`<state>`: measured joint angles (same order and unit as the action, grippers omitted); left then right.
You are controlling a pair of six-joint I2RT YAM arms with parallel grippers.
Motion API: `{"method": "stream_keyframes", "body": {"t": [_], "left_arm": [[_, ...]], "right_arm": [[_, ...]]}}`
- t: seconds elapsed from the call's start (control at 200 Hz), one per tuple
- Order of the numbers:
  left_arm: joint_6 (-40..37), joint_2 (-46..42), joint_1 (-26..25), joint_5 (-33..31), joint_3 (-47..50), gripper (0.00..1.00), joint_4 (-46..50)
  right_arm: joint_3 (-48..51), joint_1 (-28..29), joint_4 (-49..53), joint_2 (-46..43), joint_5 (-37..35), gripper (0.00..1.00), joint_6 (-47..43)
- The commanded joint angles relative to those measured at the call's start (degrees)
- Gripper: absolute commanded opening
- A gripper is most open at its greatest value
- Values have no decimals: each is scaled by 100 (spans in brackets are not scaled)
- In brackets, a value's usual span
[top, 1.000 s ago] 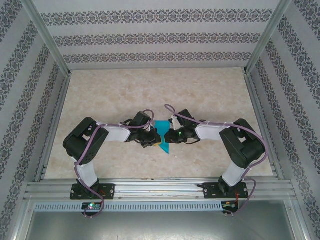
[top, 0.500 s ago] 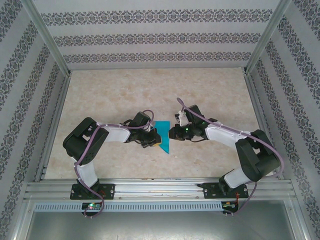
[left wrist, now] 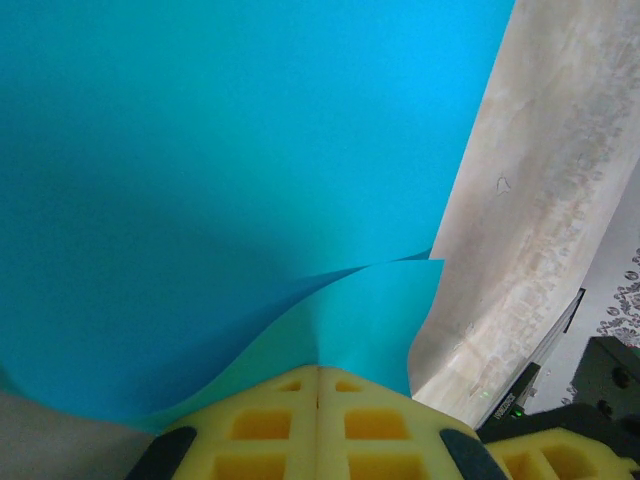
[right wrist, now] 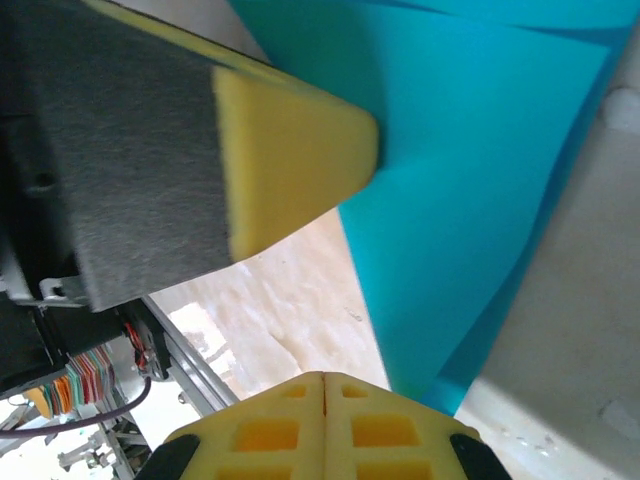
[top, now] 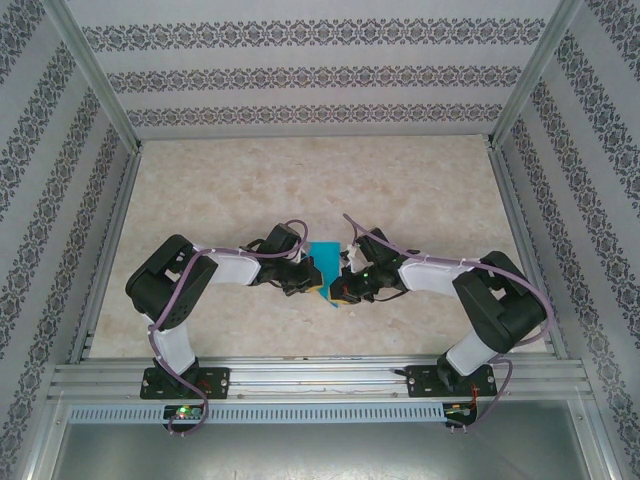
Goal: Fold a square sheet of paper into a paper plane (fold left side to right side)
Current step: Third fold the triangle at the center of the table.
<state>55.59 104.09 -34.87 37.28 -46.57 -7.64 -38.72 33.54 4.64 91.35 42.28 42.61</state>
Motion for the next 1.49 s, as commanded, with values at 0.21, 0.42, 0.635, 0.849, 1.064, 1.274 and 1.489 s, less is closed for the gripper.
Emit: {"method": "stream_keyframes", "body": {"t": [0.21, 0.42, 0.635, 0.849, 1.064, 1.274, 1.489], "left_arm": [[57, 104, -46, -335, 227, 2, 393], [48, 133, -49, -326, 200, 2, 404], [48, 142, -46, -326, 199, 2, 424], [31, 162, -46, -318, 162, 2, 452], [22, 163, -46, -318, 155, 2, 466], [15, 159, -46, -318, 142, 2, 489], [18, 156, -46, -318, 133, 2, 486]], "right_arm": [[65, 93, -93, 247, -62, 3, 134], [94, 118, -86, 363, -97, 3, 136], [93, 124, -40, 410, -189, 3, 116], [49, 119, 58, 431, -260, 3, 63], [49, 119, 166, 426, -343, 3, 4], [31, 120, 221, 443, -352, 3, -38], [58, 125, 196, 557, -274, 3, -52]]}}
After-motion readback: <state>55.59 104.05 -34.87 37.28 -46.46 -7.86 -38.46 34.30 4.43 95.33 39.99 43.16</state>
